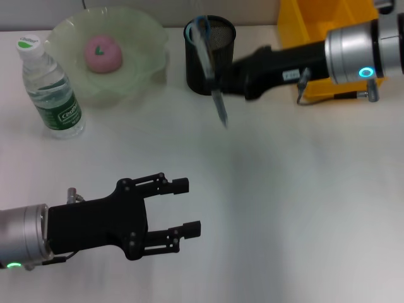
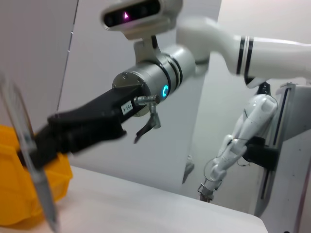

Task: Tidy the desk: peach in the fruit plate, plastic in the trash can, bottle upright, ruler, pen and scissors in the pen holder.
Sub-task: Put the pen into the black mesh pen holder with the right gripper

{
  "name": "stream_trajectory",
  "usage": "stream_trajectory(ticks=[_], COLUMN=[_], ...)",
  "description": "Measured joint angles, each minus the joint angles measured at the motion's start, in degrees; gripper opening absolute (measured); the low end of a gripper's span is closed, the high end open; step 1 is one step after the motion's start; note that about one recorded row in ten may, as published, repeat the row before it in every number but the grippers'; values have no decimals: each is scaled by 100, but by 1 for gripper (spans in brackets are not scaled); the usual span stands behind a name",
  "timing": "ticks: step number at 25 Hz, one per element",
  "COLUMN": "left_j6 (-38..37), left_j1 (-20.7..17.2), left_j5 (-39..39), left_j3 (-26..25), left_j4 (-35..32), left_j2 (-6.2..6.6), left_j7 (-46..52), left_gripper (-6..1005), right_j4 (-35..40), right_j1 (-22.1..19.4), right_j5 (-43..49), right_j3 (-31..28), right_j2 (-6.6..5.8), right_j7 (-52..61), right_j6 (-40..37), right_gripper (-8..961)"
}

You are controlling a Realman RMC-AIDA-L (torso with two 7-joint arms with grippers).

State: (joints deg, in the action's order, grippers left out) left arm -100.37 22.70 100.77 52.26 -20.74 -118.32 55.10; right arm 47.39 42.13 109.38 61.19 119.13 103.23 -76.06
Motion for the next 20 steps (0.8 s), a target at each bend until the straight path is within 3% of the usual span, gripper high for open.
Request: stream_trajectory(ticks=[2, 5, 7, 12, 20], left_j6=[1, 7, 26, 44, 43], left_j1=[24, 37, 47, 52, 50], left_j5=[-12, -13, -17, -23, -64], left_j3=[-92, -140, -185, -219, -226], left_j4=[11, 23, 32, 52, 71], left_j2=[-7, -10, -10, -17, -22], left_j7=[-2, -7, -10, -20, -72], left_gripper=[743, 743, 743, 743, 743], right_j4=[-684, -1136, -1722, -2519, -3012], right_j1=[36, 111, 299, 755, 1295], right_j5=[-813, -1382, -2329, -3434, -3504], right_j3=[-295, -324, -298, -296, -299], right_j2=[-1, 5, 27, 31, 46], right_j7=[-1063, -1767, -2691, -3569, -3652], right_j6=[426, 871, 1465, 2248, 3118], right_gripper=[130, 130, 134, 143, 159])
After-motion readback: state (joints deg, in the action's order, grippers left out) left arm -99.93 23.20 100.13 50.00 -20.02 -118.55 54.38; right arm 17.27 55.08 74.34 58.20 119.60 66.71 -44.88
